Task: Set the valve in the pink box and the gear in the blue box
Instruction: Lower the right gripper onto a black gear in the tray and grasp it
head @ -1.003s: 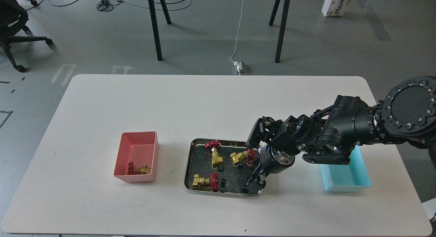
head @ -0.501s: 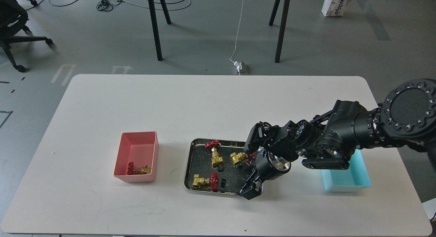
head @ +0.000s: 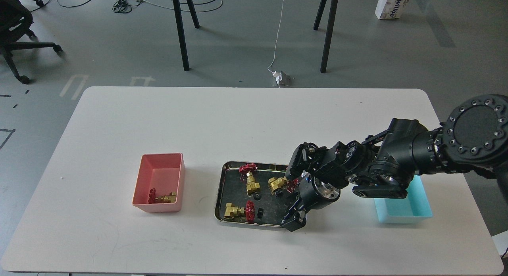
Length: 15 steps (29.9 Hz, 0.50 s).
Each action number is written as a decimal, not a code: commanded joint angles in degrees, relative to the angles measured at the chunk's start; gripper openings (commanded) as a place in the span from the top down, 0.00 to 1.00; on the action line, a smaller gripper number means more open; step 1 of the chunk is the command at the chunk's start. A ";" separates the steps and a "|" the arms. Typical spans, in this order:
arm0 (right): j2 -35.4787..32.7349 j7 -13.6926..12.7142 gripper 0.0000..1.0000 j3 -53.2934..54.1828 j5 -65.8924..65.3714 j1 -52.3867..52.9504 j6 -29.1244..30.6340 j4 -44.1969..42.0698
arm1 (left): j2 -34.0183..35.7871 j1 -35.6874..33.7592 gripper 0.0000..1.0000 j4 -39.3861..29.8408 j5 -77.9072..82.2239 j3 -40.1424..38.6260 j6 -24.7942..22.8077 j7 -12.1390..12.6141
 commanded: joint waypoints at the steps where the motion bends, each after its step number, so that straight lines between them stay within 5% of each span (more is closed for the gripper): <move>1: 0.00 0.00 0.21 0.08 0.10 -0.13 0.00 -0.25 | -0.04 -0.05 0.01 0.00 0.00 0.00 0.00 -0.07; 15: 0.00 -0.18 0.28 -0.01 -0.51 -1.71 0.18 -1.83 | 0.05 -0.14 0.01 0.00 0.00 0.00 0.00 -0.07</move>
